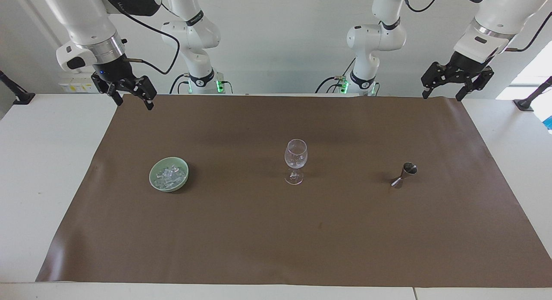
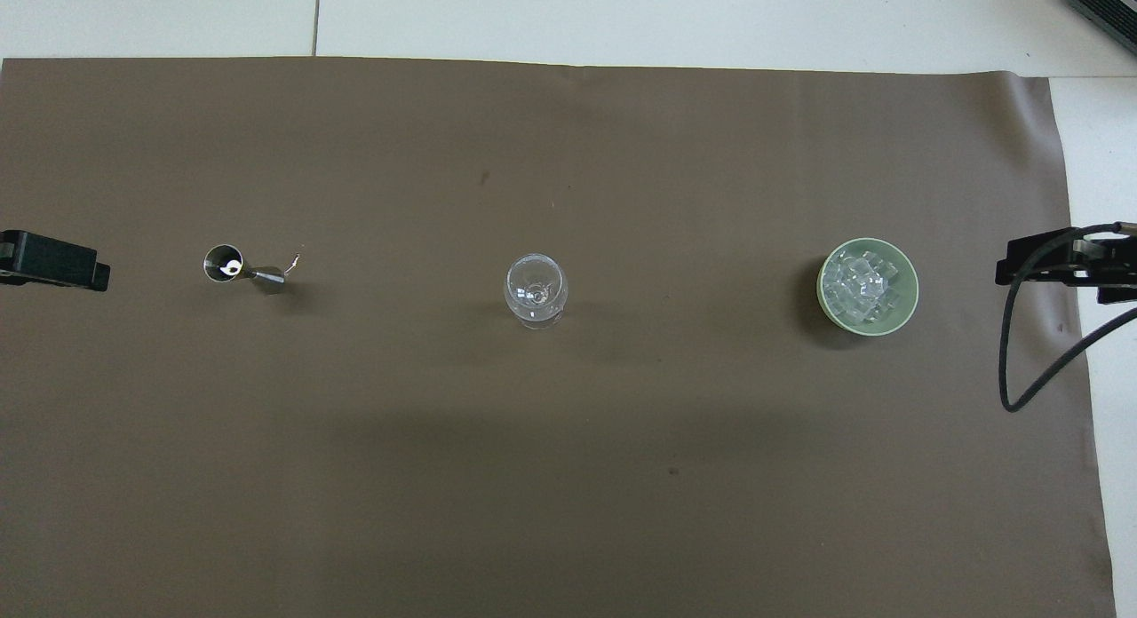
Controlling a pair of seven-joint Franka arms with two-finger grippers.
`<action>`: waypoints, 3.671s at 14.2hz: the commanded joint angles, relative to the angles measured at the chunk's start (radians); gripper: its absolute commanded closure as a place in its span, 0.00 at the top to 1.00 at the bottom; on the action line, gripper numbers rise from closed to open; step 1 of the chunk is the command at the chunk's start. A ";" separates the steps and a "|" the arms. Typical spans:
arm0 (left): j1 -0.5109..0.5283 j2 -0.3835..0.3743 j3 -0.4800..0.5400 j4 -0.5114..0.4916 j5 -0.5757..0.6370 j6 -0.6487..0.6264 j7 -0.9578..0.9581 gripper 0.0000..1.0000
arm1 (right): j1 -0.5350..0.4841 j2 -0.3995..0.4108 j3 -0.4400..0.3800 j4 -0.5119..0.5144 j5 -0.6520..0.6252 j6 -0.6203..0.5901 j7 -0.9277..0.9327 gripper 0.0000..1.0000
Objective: Pour wine and add ice with both arms
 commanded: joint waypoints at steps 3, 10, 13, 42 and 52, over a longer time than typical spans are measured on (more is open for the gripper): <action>-0.006 -0.002 -0.003 0.007 0.017 -0.005 0.003 1.00 | -0.015 -0.009 0.011 0.010 -0.015 -0.024 -0.021 1.00; -0.007 -0.019 -0.005 -0.026 0.015 -0.007 -0.009 1.00 | -0.015 -0.023 0.014 -0.002 0.000 -0.056 -0.020 1.00; -0.006 -0.020 -0.003 -0.031 0.015 -0.005 -0.008 1.00 | -0.015 -0.023 0.014 0.001 0.007 -0.087 0.040 1.00; 0.000 -0.045 -0.003 -0.070 0.015 0.076 0.000 1.00 | -0.021 -0.025 0.000 -0.001 -0.013 -0.096 -0.056 1.00; 0.006 0.047 -0.002 0.027 0.002 0.033 -0.003 1.00 | -0.018 -0.025 0.009 -0.001 0.000 -0.095 -0.055 1.00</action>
